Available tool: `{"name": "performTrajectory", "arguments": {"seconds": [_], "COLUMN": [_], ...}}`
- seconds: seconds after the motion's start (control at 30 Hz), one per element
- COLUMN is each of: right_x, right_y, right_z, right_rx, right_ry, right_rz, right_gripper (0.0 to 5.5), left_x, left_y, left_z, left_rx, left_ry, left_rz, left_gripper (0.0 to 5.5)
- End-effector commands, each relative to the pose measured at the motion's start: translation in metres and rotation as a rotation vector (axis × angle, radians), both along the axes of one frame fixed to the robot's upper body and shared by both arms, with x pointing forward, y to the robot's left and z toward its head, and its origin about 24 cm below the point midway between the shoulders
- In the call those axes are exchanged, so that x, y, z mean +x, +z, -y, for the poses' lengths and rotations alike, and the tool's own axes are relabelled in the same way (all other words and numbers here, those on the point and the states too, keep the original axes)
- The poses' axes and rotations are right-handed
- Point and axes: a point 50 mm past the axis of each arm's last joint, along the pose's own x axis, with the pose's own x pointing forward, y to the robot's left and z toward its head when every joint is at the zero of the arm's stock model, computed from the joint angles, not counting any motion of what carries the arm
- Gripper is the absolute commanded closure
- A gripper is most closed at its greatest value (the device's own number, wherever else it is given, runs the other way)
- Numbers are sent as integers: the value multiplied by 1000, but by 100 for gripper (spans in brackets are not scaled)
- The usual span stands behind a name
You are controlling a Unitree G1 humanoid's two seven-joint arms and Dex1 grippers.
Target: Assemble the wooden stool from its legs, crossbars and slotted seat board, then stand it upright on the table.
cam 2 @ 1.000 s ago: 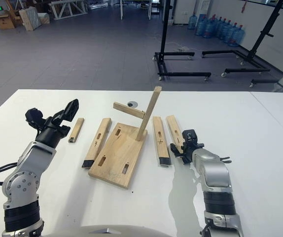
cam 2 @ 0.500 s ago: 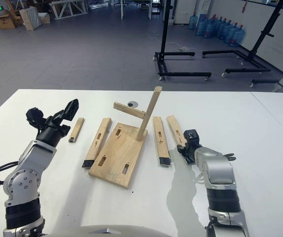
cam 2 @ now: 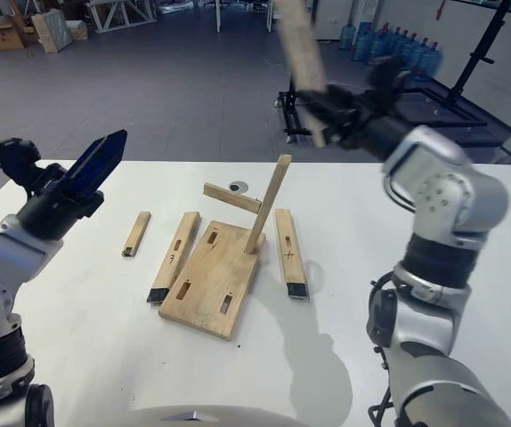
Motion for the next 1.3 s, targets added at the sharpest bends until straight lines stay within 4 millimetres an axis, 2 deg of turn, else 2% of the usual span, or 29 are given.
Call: {"name": "performTrajectory", "arguments": {"seconds": [0.03, 0.13, 0.37, 0.6, 0.9, 1.3], "right_x": [-21, -25, -45, -45, -44, -43], "right_y": [-34, -37, -53, -55, -56, -61], "right_z": [-26, -27, -35, -37, -39, -39], "right_rx": [-31, 12, 7, 32, 47, 43], "right_ry": [214, 255, 418, 454, 449, 444], "right_rz": [-110, -138, -245, -283, -300, -322], "right_gripper": [348, 348, 348, 348, 348, 348], "left_x": [2, 1, 7, 7, 5, 7], "left_y": [-7, -13, 0, 7, 0, -3], "left_z": [19, 24, 23, 28, 32, 32], "left_rx": [4, -4, -149, -178, -156, -176], "left_ry": [-125, -161, -223, -301, -317, -300], "left_rz": [-42, -74, -109, -156, -207, -233], "left_gripper": [10, 10, 10, 10, 10, 197]}}
